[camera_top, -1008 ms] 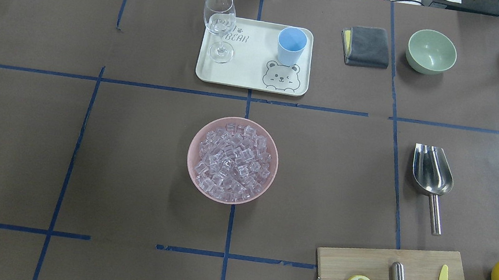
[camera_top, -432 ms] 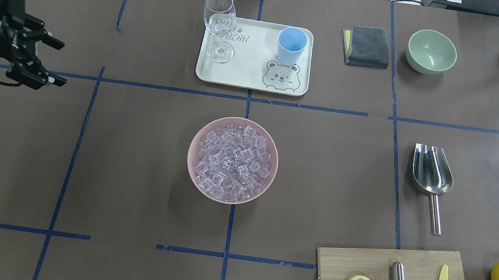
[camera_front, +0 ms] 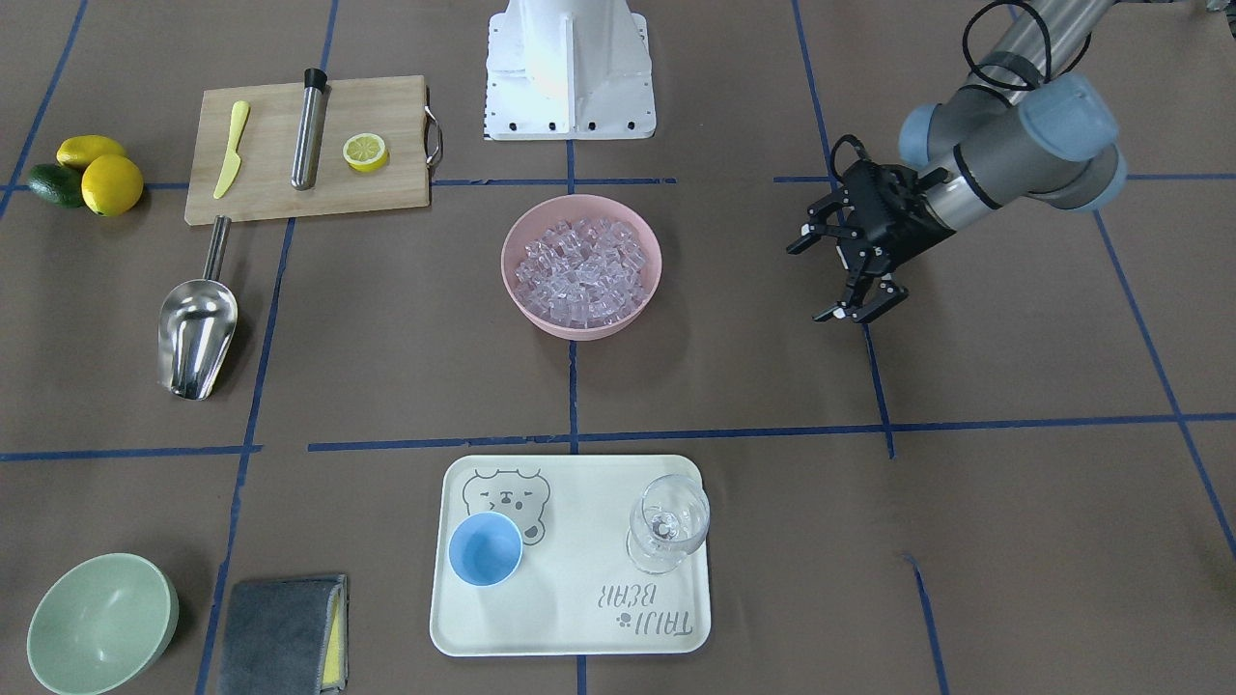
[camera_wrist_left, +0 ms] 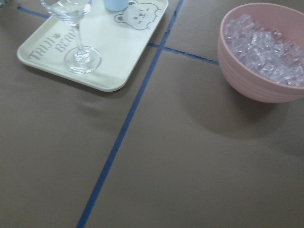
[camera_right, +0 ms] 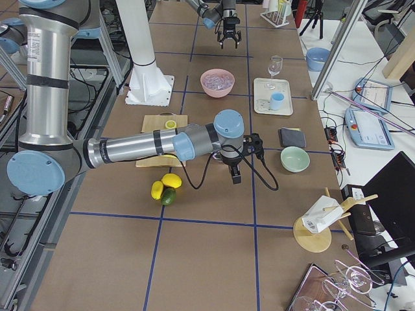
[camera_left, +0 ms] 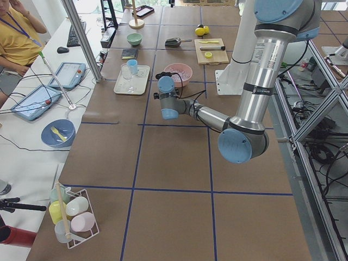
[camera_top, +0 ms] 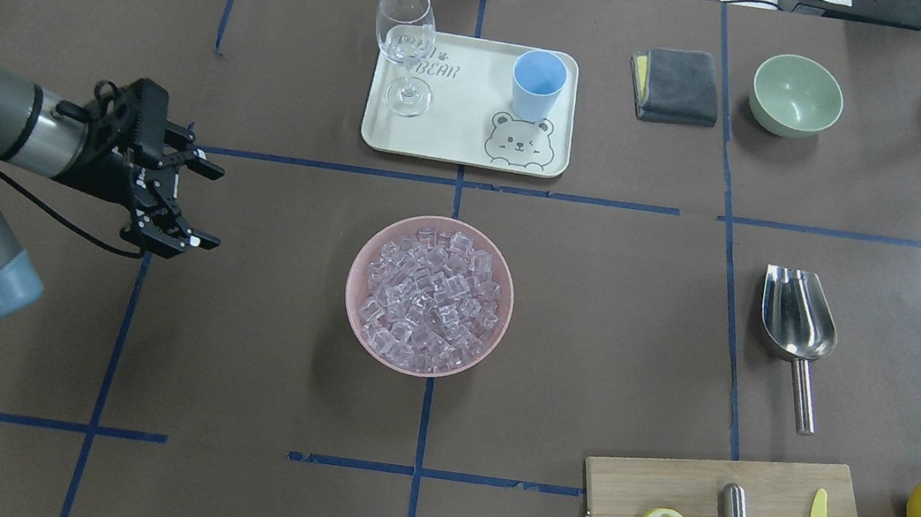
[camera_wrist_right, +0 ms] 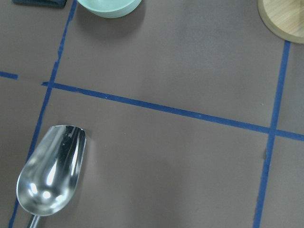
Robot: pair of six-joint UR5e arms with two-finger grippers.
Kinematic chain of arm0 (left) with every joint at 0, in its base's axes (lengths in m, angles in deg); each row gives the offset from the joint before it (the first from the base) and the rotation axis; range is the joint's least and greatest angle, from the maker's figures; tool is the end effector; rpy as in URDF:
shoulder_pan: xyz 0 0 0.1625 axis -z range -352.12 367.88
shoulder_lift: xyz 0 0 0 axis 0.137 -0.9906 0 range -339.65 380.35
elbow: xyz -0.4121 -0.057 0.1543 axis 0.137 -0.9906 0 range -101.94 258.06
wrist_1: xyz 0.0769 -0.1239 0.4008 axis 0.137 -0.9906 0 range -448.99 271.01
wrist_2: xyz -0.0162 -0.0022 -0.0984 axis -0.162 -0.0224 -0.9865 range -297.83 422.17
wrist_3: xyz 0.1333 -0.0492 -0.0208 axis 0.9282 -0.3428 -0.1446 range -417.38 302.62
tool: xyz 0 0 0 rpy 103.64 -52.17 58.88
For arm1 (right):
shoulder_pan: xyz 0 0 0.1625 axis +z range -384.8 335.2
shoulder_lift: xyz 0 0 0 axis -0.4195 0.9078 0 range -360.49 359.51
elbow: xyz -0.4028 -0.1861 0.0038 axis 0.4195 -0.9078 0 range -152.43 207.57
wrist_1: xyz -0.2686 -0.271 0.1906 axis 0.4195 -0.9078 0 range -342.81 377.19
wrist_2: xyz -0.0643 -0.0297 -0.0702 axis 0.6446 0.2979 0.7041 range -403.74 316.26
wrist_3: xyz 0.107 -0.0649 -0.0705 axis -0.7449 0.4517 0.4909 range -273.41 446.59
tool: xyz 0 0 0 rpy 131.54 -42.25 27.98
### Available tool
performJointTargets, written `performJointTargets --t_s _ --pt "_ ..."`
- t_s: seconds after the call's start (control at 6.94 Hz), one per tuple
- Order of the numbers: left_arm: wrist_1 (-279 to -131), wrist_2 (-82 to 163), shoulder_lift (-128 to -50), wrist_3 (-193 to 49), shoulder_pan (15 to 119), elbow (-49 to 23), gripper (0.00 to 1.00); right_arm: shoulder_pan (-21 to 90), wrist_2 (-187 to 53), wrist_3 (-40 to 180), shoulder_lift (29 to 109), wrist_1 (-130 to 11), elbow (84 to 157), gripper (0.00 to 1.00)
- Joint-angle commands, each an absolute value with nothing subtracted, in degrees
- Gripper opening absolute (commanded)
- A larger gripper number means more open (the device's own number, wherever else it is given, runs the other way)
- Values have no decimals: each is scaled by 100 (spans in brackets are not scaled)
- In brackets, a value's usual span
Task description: Put ice in cup with scoop
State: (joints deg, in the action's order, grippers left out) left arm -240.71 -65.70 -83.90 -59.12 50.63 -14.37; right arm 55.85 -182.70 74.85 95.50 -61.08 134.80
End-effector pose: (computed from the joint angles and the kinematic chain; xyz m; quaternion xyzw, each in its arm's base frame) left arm 0.4308 -0.4597 0.4014 0.4397 0.4767 0.4727 0.5967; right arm -0.0533 -0.4774 0.5728 0.1038 -0.4324 -0.0639 0.8934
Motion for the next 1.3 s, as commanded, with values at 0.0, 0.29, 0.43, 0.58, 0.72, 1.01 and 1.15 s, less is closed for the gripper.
performJointTargets --t_s 0.0,0.29,0.43,0.58,0.72,1.01,1.15 --pt "-24166 -6193 -8774 -5958 4227 -1379 100 5246 -18251 6867 9566 -5735 13497 100" --pt "-24279 -6036 -9055 -5905 3636 -1038 100 5132 -18251 6849 9583 -5734 13497 100" --pt "-24497 -5600 -9153 -5879 3531 -940 100 5044 -18243 6788 9583 -5734 13558 100" --pt "-25048 -5508 -9171 -5887 3478 -705 100 4835 -18217 6283 9583 -5734 13732 100" --pt "-25306 -5490 -9197 -5888 3486 -580 100 4606 -18016 5869 9592 -5734 13960 100" --pt "-25282 -5009 -9198 -5870 3582 -483 100 4394 -17944 5575 9645 -5743 14155 100" --pt "-25282 -5015 -9206 -5809 3730 -387 100 4376 -17935 5540 9706 -5743 14260 100"
